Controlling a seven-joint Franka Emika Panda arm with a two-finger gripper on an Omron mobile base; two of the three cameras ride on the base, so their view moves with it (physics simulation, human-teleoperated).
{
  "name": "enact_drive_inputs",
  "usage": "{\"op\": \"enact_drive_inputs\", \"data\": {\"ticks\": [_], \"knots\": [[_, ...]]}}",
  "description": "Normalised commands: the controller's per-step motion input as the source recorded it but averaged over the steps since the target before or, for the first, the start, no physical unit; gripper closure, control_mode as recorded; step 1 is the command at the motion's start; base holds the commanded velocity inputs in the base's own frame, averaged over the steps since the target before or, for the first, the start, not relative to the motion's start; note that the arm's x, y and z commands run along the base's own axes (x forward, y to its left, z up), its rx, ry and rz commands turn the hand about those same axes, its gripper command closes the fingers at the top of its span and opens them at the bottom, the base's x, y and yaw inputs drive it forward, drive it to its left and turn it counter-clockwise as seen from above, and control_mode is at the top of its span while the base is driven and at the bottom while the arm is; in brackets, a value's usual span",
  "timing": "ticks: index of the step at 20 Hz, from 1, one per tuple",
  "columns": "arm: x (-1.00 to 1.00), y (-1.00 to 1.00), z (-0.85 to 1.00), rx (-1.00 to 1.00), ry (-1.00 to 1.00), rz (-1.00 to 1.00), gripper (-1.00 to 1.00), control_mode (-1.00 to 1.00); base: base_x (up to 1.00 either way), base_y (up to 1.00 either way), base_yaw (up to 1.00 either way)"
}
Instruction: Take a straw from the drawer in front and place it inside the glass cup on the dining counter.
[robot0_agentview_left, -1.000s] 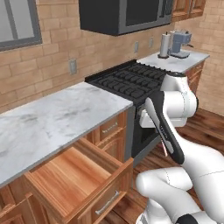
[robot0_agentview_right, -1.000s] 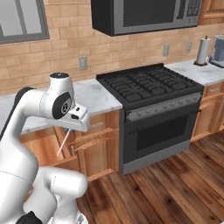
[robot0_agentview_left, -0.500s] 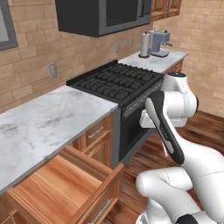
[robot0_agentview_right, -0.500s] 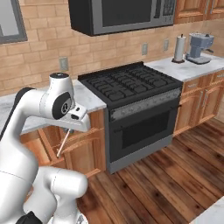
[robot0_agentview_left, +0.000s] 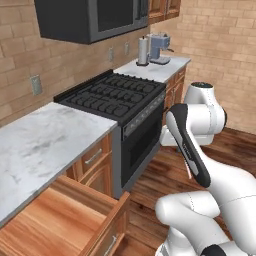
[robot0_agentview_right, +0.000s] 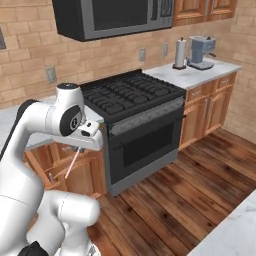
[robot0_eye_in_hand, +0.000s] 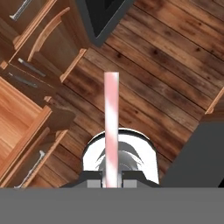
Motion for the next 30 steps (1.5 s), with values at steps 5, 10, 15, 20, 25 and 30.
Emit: {"op": "enact_drive_inputs", "data": {"ticks": [5, 10, 15, 20, 25, 30], "knots": [[0.00, 0.00, 0.00, 0.00, 0.00, 0.00, 1.00, 1.00, -0.22, -0.60, -0.28], [0.00, 0.00, 0.00, 0.00, 0.00, 0.00, 1.00, 1.00, -0.19, -0.58, -0.29], [0.00, 0.00, 0.00, 0.00, 0.00, 0.00, 1.00, 1.00, -0.18, -0.62, -0.29], [0.00, 0.00, 0.00, 0.00, 0.00, 0.00, 1.00, 1.00, -0.21, -0.65, -0.29], [0.00, 0.00, 0.00, 0.00, 0.00, 0.00, 1.00, 1.00, -0.30, -0.68, -0.28], [0.00, 0.00, 0.00, 0.00, 0.00, 0.00, 1.00, 1.00, -0.19, -0.54, -0.26]]}}
